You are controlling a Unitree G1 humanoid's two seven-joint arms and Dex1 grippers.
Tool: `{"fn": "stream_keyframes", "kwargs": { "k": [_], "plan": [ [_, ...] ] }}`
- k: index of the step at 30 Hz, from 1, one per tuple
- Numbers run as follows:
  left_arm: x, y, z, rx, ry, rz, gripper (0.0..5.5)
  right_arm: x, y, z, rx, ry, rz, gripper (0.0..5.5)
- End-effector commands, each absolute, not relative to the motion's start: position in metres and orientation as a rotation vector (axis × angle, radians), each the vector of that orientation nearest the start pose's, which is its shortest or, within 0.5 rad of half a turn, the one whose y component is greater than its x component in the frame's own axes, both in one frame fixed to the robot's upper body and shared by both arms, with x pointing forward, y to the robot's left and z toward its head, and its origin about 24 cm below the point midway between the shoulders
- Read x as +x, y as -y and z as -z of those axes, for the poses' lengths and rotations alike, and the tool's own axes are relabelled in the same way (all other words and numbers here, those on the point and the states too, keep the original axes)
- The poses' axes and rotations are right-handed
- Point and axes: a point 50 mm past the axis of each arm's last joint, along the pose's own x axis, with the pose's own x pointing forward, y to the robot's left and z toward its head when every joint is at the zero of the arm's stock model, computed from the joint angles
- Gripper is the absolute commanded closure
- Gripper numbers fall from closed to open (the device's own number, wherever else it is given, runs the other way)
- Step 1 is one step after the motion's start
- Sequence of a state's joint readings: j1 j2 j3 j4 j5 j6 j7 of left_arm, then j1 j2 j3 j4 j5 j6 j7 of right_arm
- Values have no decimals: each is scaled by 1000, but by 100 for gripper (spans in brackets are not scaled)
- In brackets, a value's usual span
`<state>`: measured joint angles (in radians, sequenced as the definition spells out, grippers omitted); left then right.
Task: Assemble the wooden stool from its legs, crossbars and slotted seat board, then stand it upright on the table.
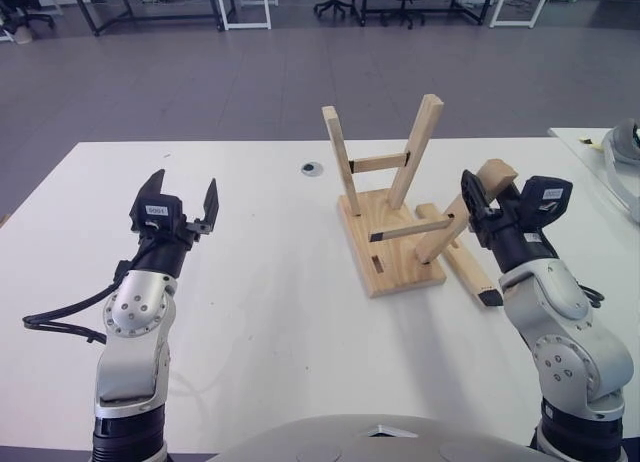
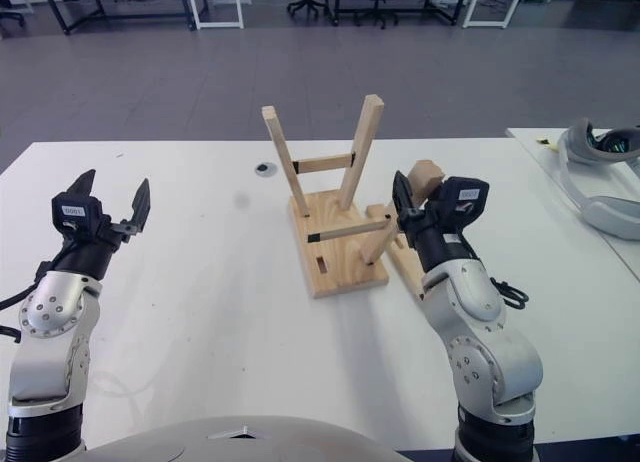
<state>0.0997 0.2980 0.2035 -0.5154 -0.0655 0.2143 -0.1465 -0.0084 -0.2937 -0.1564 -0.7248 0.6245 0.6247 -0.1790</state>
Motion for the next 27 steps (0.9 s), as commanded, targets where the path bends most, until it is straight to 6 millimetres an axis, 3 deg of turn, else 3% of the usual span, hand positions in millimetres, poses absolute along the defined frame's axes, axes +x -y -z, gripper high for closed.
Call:
{"fn": "stream_keyframes", "kwargs": {
  "k": [1, 4, 7, 12, 14, 16, 19, 21, 24, 27],
  "plan": [
    [219, -217, -139, 312, 225, -5, 164, 228, 176, -173, 201, 143, -116, 308],
    [220, -217, -140, 315, 231, -7, 164, 233, 178, -185, 199, 188, -121, 308],
    [220, -216, -140, 317, 231, -3, 164, 247, 193, -220, 136, 316, -101, 308],
    [221, -214, -140, 325, 235, 1, 164, 257, 202, -286, 139, 515, -156, 308],
    [222, -213, -140, 327, 238, 2, 164, 264, 220, -297, 139, 524, -99, 308],
    [223, -212, -140, 327, 243, 3, 164, 272, 248, -280, 137, 448, 8, 308],
    [224, -211, -140, 328, 247, 5, 164, 276, 274, -236, 87, 278, 86, 308],
    [225, -211, -140, 328, 247, 5, 164, 276, 278, -200, 30, 121, 73, 308],
    [226, -209, -139, 323, 245, 18, 164, 261, 273, -127, -49, -201, -109, 308],
    [228, -208, -139, 325, 242, 41, 164, 243, 276, -85, -52, -397, -207, 245]
  ]
}}
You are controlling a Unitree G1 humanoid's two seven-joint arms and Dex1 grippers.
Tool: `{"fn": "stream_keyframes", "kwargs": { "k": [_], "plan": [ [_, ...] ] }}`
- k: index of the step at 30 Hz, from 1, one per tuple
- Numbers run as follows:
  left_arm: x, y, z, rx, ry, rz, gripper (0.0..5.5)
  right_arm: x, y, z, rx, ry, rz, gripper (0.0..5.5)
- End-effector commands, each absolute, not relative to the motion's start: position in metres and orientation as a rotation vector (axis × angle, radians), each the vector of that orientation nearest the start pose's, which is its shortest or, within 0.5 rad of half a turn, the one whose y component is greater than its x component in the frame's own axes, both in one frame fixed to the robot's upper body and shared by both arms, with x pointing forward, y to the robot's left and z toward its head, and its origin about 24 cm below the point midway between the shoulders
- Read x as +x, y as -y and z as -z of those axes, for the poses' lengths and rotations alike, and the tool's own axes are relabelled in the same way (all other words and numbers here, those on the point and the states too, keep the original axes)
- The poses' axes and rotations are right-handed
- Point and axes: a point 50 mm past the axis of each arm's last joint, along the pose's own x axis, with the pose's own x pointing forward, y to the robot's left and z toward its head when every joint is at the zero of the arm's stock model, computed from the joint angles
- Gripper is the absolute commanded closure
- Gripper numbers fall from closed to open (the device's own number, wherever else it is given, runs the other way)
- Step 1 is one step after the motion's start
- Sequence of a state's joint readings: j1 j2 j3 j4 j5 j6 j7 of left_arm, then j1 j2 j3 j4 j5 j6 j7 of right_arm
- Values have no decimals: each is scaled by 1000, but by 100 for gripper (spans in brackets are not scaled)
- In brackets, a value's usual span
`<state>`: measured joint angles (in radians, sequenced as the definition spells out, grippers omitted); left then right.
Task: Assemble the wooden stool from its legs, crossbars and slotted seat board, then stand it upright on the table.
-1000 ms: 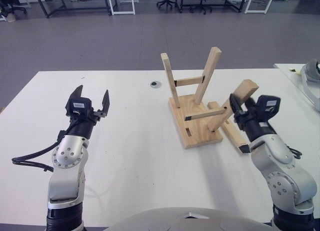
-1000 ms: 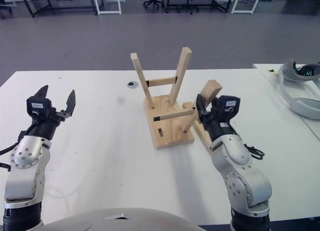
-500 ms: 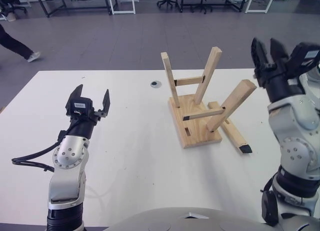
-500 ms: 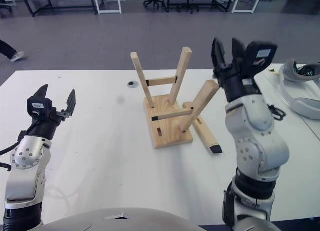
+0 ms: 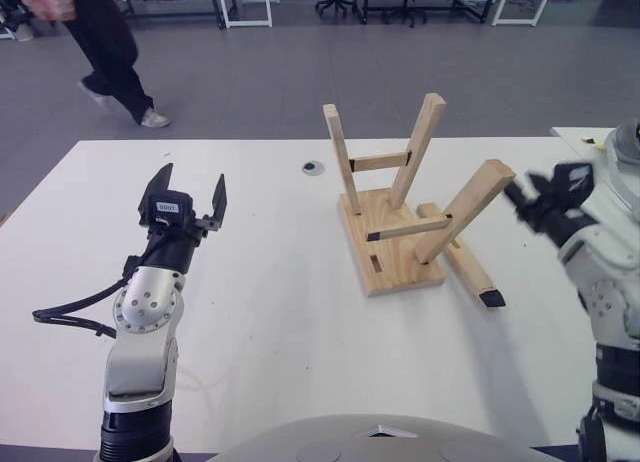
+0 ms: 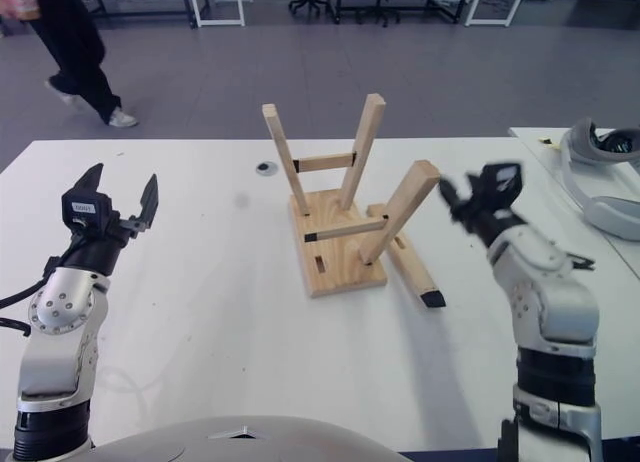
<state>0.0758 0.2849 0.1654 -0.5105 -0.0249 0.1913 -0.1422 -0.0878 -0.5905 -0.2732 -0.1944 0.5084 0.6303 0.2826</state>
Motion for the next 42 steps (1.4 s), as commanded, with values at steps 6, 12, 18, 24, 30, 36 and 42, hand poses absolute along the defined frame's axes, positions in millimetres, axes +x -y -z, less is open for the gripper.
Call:
{"fn": "stream_keyframes", "kwargs": {
  "k": [6, 12, 18, 24, 30, 36, 42],
  "plan": [
    [232, -205, -139, 324, 237, 85, 164, 234, 268, -66, -39, -500, -331, 214],
    [234, -199, -138, 338, 234, 127, 164, 233, 256, -58, -93, -565, -366, 214],
    [238, -196, -141, 352, 242, 147, 164, 232, 249, -43, -160, -666, -311, 233],
    [245, -189, -153, 298, 281, 155, 164, 248, 254, -50, -152, -583, -174, 341],
    [268, -173, -224, 91, 436, 273, 164, 290, 267, -128, -144, -122, 13, 343],
    [283, -161, -326, -446, 530, 597, 164, 298, 244, -293, -257, 531, -99, 343],
    [281, -147, -374, -673, 479, 856, 164, 276, 185, -358, -404, 784, -452, 343]
  ]
}}
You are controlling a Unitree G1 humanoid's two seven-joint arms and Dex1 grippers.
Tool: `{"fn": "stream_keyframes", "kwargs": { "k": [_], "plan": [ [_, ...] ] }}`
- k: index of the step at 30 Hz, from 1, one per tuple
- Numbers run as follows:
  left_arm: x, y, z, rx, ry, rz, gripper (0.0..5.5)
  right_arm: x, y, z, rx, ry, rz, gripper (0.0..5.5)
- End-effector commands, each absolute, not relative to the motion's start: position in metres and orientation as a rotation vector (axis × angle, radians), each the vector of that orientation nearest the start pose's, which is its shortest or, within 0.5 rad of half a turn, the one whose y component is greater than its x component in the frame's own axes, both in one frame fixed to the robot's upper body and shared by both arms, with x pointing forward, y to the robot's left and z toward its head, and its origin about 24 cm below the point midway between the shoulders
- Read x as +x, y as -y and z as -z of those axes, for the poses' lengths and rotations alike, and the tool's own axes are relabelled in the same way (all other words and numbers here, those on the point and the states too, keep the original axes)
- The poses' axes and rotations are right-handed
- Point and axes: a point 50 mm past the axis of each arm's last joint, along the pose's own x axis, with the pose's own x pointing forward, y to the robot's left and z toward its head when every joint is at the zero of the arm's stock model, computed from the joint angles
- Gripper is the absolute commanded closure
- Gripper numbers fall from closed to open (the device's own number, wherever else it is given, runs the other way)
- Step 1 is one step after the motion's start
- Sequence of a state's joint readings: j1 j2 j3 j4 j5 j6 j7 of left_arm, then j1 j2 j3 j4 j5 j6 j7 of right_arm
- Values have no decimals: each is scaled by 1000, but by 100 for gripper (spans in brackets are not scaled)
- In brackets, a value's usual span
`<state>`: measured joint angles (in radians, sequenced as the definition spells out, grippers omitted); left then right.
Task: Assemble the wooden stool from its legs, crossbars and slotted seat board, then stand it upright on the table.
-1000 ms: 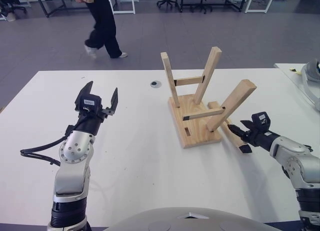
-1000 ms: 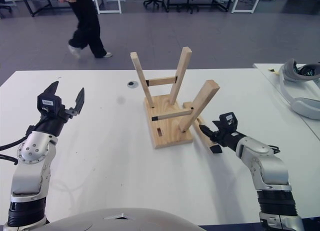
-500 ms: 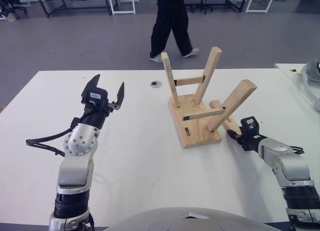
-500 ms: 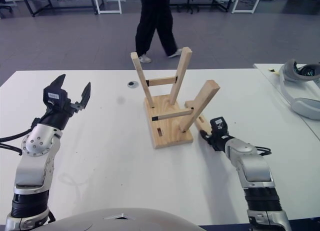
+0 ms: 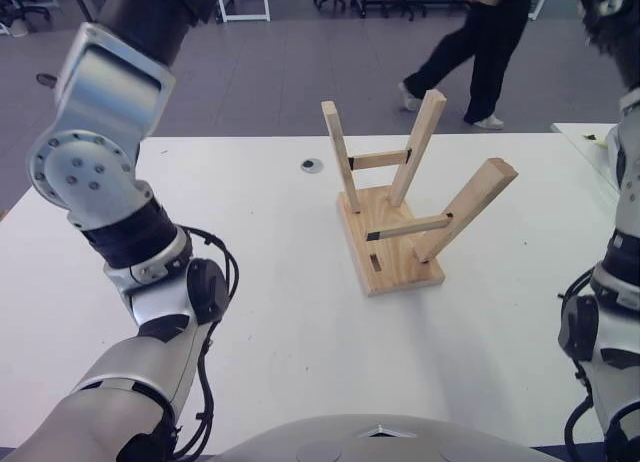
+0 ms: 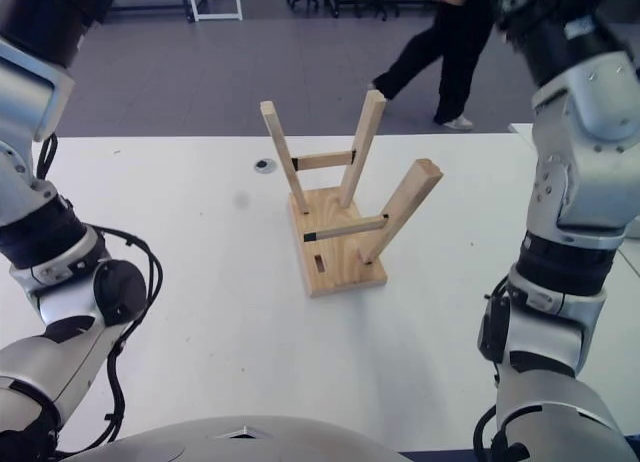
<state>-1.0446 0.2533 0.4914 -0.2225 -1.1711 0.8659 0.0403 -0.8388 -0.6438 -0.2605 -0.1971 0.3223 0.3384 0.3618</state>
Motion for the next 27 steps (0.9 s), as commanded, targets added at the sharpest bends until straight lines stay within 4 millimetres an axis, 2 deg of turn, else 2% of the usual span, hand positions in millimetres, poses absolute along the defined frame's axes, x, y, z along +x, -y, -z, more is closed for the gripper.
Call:
{"fn": "stream_keyframes", "kwargs": {
  "k": [1, 4, 7, 13, 19, 21, 27],
  "plan": [
    [278, -143, -380, -671, 475, 889, 164, 276, 174, -356, -412, 780, -507, 343],
    [268, -130, -393, -652, 464, 962, 164, 275, 152, -349, -413, 764, -614, 343],
    [261, -126, -399, -642, 455, 995, 164, 272, 139, -344, -386, 762, -694, 343],
    [260, -120, -399, -679, 440, 987, 164, 261, 128, -346, -330, 790, -791, 343],
    [251, -115, -409, -701, 455, 1022, 164, 261, 123, -332, -393, 748, -841, 343],
    [250, -115, -409, -703, 461, 1016, 188, 262, 123, -330, -396, 741, -848, 343],
    [250, -115, -409, -702, 472, 996, 317, 264, 117, -330, -396, 728, -859, 343]
  ]
}}
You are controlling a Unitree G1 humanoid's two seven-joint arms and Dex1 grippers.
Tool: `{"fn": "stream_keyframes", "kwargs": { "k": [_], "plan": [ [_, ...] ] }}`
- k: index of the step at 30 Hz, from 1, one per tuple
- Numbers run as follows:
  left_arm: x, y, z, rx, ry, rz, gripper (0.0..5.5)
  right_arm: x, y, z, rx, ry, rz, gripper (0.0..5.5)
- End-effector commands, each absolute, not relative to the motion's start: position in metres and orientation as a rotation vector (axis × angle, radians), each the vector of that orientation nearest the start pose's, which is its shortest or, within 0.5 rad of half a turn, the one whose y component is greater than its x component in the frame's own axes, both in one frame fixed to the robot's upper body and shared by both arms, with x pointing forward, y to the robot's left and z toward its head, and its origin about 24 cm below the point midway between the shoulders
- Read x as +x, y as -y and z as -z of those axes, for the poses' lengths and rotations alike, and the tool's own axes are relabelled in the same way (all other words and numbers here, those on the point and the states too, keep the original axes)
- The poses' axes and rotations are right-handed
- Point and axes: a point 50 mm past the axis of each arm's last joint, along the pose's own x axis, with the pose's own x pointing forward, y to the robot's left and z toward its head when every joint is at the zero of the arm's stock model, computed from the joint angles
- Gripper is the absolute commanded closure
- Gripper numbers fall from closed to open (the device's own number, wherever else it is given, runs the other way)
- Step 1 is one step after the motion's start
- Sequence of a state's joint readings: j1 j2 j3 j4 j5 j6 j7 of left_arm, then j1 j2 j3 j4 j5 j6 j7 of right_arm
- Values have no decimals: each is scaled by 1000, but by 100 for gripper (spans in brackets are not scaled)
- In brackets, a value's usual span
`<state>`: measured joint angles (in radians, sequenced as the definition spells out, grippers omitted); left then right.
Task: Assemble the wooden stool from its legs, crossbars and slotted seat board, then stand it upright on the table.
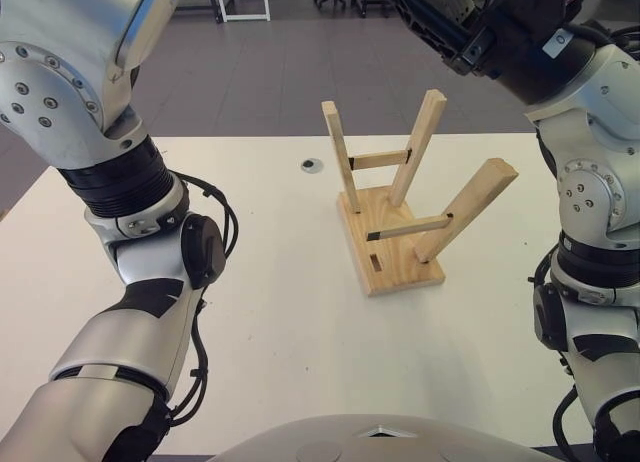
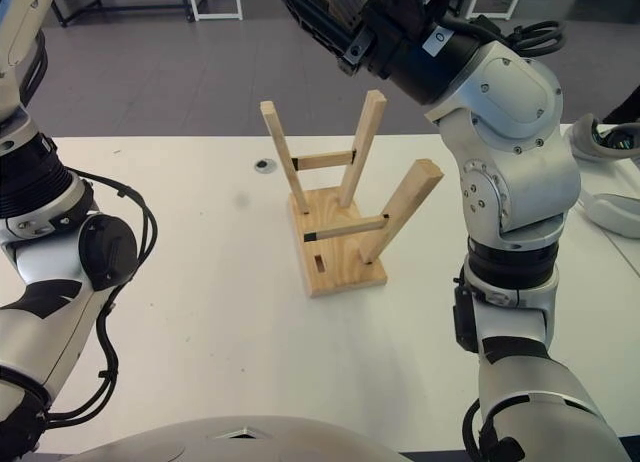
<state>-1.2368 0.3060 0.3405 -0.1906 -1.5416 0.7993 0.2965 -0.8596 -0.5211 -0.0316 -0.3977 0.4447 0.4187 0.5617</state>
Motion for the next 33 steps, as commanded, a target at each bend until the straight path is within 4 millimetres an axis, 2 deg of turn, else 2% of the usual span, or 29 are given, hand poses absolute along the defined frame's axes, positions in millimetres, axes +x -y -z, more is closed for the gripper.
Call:
{"fn": "stream_keyframes", "kwargs": {
  "k": [1, 5, 11, 15, 16, 21, 23, 25, 28, 30, 31, 33],
  "plan": [
    [250, -114, -409, -703, 473, 994, 334, 264, 116, -330, -394, 728, -861, 343],
    [250, -114, -410, -707, 480, 995, 413, 267, 119, -328, -387, 721, -854, 343],
    [251, -115, -407, -665, 472, 974, 436, 267, 122, -328, -364, 718, -858, 343],
    [254, -122, -395, -608, 440, 922, 445, 267, 125, -327, -350, 706, -861, 343],
    [255, -124, -392, -598, 430, 906, 446, 267, 126, -327, -351, 701, -860, 302],
    [259, -142, -386, -652, 438, 785, 446, 271, 134, -319, -412, 669, -805, 219],
    [263, -153, -383, -691, 445, 691, 446, 274, 147, -308, -496, 614, -743, 193],
    [267, -164, -380, -715, 447, 616, 446, 276, 165, -306, -524, 589, -666, 191],
    [273, -182, -371, -691, 420, 497, 446, 285, 212, -308, -558, 530, -443, 191],
    [251, -193, -308, -711, 337, 448, 446, 294, 246, -294, -606, 410, -270, 191],
    [240, -195, -285, -734, 298, 421, 446, 298, 259, -284, -625, 352, -202, 191],
    [230, -193, -251, -751, 215, 380, 446, 306, 280, -240, -763, 143, -102, 191]
  ]
}}
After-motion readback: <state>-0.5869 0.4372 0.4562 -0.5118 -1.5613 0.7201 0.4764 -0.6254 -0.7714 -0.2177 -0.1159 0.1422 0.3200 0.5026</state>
